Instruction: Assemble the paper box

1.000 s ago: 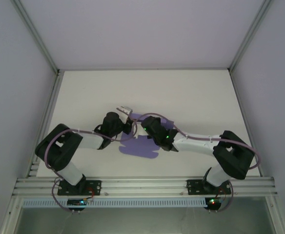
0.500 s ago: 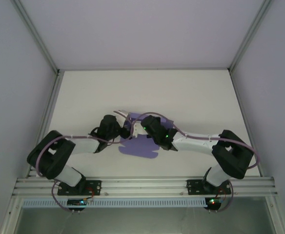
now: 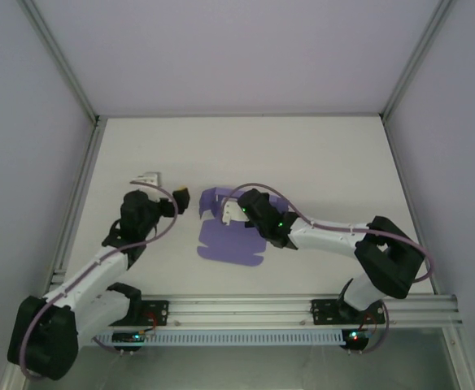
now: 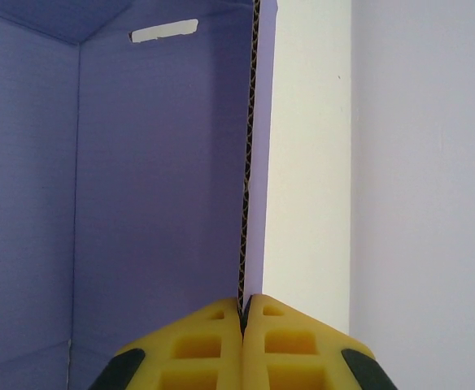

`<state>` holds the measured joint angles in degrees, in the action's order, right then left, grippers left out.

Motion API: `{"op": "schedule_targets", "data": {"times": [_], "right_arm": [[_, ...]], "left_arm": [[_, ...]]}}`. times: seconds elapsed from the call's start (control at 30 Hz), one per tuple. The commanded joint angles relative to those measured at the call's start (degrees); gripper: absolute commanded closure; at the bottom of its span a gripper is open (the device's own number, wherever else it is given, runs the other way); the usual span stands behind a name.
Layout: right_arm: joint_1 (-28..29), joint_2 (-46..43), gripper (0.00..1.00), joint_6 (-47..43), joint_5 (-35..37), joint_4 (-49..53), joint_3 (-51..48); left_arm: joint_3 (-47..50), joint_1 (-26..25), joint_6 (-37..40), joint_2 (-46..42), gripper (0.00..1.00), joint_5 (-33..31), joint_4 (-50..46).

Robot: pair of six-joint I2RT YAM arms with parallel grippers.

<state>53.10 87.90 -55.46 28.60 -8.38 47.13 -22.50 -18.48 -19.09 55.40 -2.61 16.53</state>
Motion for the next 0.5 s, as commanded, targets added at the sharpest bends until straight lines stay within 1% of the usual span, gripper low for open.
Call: {"op": "schedule_targets", "data": {"times": [0.0,0.03,0.1,0.13,0.2,0.27,0.33,0.4,0.47], "right_arm": [[0.0,1.6,1.0,0.5,-3.1,7.5,-1.6],[0.0,1.7,1.0,0.6,-3.0,7.5,-1.5],[0.0,1.8,1.0,0.5,-3.1,7.5,-1.3],[0.0,2.0,1.0,0.4,-2.9,7.4,-1.1],[-0.1,2.2,1.0,0.4,-2.6,7.7,-0.8],[0.0,2.3,1.0,0.5,-2.2,8.2,-0.5],[0.0,2.1,1.0,0.5,-1.9,8.6,-0.5],[0.1,1.9,1.0,0.9,-1.9,9.2,-0.5],[0.2,1.8,1.0,0.9,-1.4,9.3,-0.6]], "left_arm": [[-4.0,2.4,-5.0,8.1,0.0,0.8,-7.7],[-7.8,2.4,-5.5,12.9,0.01,1.7,-10.8],[-13.4,2.0,-5.1,21.1,0.09,9.1,-12.3],[-14.8,1.0,-4.4,24.8,0.13,12.2,-10.8],[-14.7,-1.1,-2.4,28.8,0.18,15.3,-5.2],[-12.8,-3.3,-0.6,29.9,0.23,18.6,0.8],[-10.1,-5.7,0.6,29.1,0.29,20.6,6.5],[-8.5,-7.7,2.4,28.1,0.35,20.3,8.9],[-7.5,-8.9,3.7,27.0,0.37,18.8,8.9]]}}
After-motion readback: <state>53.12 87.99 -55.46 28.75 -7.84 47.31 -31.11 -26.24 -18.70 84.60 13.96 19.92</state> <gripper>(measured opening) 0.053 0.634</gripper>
